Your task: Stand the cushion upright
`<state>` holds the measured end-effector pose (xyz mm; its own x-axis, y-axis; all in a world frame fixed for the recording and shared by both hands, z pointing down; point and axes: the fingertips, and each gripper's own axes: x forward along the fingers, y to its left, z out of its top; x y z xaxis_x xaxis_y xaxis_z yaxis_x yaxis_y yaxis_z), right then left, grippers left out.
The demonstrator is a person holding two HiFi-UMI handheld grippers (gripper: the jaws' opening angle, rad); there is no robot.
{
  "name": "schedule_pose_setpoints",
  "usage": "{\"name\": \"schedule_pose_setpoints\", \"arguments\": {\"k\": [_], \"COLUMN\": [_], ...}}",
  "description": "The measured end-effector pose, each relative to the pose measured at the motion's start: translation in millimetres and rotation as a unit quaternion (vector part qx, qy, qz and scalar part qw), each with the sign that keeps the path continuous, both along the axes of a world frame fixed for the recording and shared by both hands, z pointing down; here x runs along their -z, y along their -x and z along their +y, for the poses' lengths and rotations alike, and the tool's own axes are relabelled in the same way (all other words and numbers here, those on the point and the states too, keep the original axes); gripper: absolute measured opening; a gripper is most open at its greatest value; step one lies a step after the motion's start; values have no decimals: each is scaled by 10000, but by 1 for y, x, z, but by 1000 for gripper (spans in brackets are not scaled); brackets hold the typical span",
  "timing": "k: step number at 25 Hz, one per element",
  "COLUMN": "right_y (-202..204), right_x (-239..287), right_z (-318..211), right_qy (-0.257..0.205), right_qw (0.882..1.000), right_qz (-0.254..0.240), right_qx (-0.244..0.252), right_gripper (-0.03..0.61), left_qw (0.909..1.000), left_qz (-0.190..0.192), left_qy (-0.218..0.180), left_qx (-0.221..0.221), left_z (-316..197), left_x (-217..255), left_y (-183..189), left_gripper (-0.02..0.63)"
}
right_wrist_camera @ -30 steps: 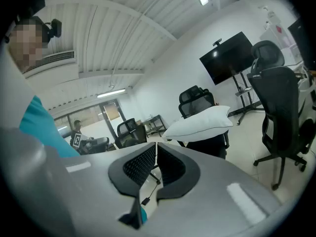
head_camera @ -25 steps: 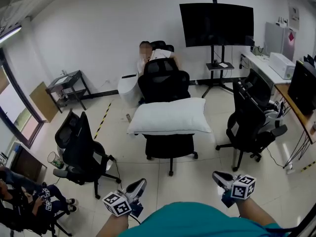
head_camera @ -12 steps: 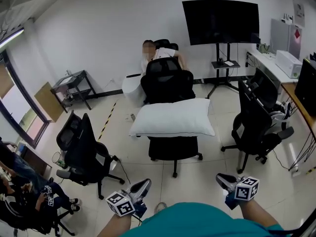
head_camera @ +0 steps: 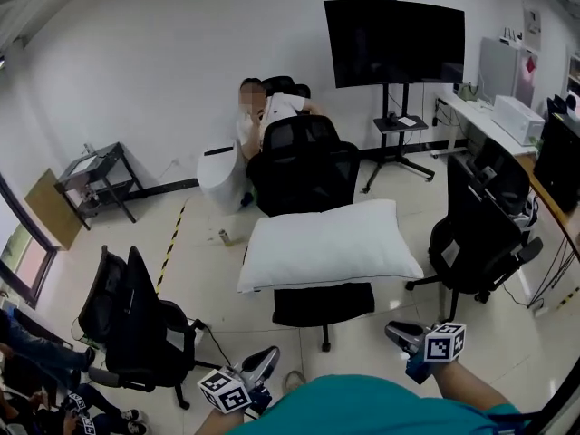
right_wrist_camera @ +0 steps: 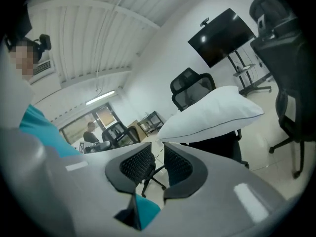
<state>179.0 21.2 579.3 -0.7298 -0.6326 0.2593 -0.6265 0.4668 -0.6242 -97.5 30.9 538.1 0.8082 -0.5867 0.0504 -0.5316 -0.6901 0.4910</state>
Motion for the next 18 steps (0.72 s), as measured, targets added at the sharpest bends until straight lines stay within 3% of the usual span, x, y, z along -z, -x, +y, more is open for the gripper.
{"name": "schedule_pose_setpoints", "arguments": {"k": [4, 11, 14, 18], "right_y": [44, 54, 49, 40], "right_x": [-26, -84, -109, -138], "right_z": [-76, -164, -194, -238], "right_qy": [645, 1618, 1791, 1915], "right_qw": [9956, 9712, 9629, 9465], "right_qz": [-506, -993, -1191, -1758], "right_qx": [-449, -1438, -1631, -1914], "right_gripper": [113, 253, 346, 527], "left_qw": [9994, 9988, 9984, 9975], "left_qz": [-97, -92, -140, -451], "left_qy": [37, 200, 376, 498], "left_qx": [-328, -427, -393, -216], "left_z": [-70, -147, -161, -177], "left_x": [7, 5, 0, -8], "left_y": [52, 105, 107, 97], "left_gripper": [12, 12, 11, 11]}}
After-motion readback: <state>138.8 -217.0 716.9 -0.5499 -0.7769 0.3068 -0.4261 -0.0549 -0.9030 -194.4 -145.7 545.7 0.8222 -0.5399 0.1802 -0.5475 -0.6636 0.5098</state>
